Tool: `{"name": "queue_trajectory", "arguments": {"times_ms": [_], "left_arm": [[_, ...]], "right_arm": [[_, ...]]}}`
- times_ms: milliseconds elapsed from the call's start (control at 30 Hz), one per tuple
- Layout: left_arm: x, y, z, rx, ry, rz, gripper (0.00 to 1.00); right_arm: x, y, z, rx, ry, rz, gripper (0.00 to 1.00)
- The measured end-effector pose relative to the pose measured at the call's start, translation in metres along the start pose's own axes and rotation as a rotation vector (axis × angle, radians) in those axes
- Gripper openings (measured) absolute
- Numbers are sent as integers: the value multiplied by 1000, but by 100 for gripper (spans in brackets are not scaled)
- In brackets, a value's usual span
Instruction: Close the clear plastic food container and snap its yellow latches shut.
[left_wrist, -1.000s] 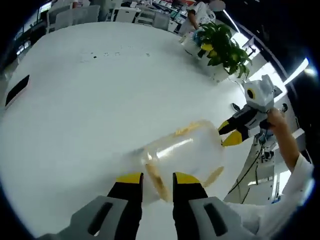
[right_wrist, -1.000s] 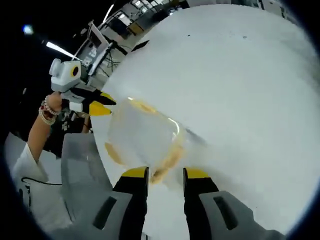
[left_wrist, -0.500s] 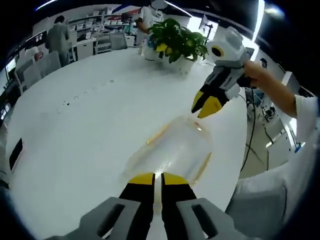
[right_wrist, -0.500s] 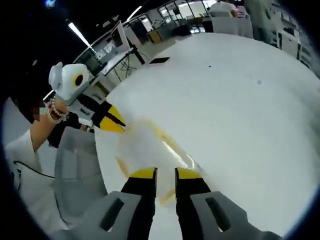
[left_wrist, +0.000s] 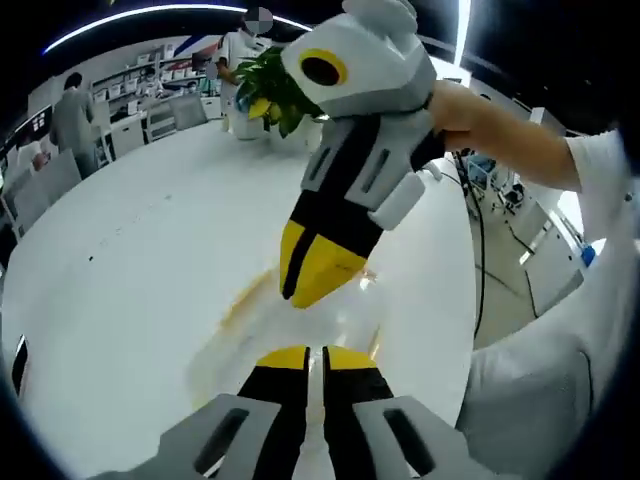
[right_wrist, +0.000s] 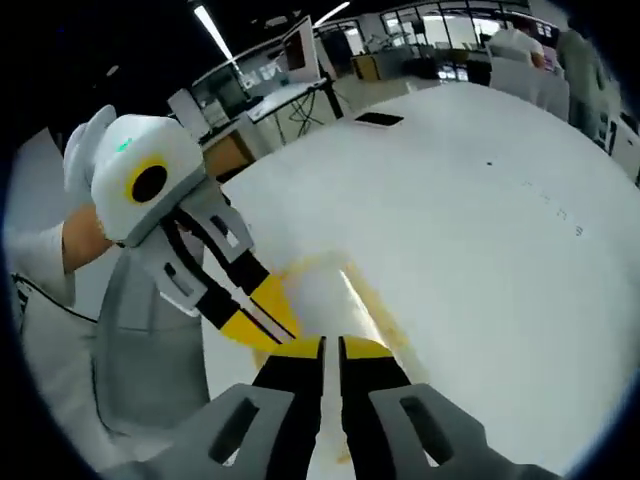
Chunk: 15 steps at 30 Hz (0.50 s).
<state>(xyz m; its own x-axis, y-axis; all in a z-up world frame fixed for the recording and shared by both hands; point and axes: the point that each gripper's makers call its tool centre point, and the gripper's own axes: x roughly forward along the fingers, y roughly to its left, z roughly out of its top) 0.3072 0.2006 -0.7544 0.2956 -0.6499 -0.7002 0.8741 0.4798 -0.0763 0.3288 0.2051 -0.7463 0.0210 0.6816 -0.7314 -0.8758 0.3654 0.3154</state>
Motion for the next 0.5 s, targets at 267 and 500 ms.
{"name": "queue_trajectory", "arguments": {"times_ms": [267,500], "left_arm": [[5,-11,8,53,-34,-2,6],[4,-19,5,26,-66,-41,16]], "right_arm": [[12,4,2,-65,20,10,6],[10,-7,10,-104,13,-15,16]]}}
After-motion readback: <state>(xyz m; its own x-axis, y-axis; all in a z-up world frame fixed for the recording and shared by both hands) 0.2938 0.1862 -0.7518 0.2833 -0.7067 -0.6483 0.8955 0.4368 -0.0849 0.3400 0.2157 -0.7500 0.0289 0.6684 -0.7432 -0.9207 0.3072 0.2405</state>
